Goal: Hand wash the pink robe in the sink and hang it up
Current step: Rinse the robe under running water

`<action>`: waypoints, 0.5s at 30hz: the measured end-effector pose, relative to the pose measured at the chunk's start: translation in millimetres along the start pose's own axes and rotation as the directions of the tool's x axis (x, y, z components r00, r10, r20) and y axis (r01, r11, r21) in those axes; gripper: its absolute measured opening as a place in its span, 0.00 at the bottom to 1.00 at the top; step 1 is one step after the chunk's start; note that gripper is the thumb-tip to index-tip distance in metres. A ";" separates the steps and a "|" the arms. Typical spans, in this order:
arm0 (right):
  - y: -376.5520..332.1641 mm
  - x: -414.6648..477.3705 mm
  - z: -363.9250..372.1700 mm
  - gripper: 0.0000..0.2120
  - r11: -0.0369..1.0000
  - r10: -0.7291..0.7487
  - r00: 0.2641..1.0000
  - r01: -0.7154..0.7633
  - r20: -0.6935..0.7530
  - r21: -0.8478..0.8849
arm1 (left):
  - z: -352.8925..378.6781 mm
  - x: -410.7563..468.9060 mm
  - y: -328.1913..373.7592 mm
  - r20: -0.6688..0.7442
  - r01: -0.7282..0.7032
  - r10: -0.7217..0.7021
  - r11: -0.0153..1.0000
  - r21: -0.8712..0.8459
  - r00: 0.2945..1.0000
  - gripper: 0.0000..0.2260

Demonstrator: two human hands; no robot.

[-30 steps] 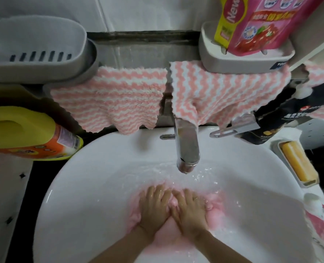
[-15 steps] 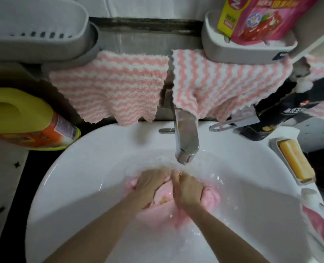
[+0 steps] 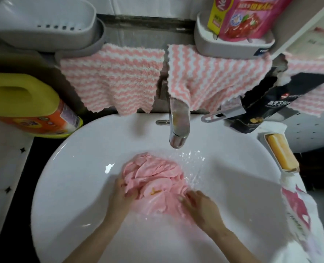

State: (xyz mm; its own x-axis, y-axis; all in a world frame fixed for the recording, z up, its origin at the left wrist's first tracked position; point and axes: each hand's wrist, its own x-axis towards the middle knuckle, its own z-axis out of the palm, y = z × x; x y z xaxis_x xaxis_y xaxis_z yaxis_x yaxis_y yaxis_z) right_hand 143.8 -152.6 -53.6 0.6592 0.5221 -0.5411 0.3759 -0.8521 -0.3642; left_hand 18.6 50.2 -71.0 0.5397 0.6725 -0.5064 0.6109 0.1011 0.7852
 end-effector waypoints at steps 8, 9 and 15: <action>-36.9 11.4 -29.3 0.13 0.970 -0.062 0.921 0.145 -0.383 0.193 | -17.8 33.1 33.7 -0.094 -0.372 0.418 0.873 0.316 0.903 0.04; -48.6 18.2 -26.9 0.16 0.954 -0.129 0.927 0.213 -0.351 0.212 | -17.6 31.5 40.7 -0.089 -0.371 0.409 0.886 0.278 0.908 0.04; -68.8 39.0 -25.4 0.11 0.944 -0.159 0.937 0.237 -0.312 0.231 | -16.4 27.5 68.8 -0.063 -0.250 0.245 0.964 -0.091 0.968 0.12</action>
State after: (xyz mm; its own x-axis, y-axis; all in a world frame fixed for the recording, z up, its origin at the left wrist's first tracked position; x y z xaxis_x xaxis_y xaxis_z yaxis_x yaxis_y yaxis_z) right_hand 160.2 -74.5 -30.3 0.7611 0.6128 -0.2126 0.3601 -0.6718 -0.6473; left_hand 66.0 87.7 -25.1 0.6352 0.7215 -0.2756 0.4012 -0.0033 0.9160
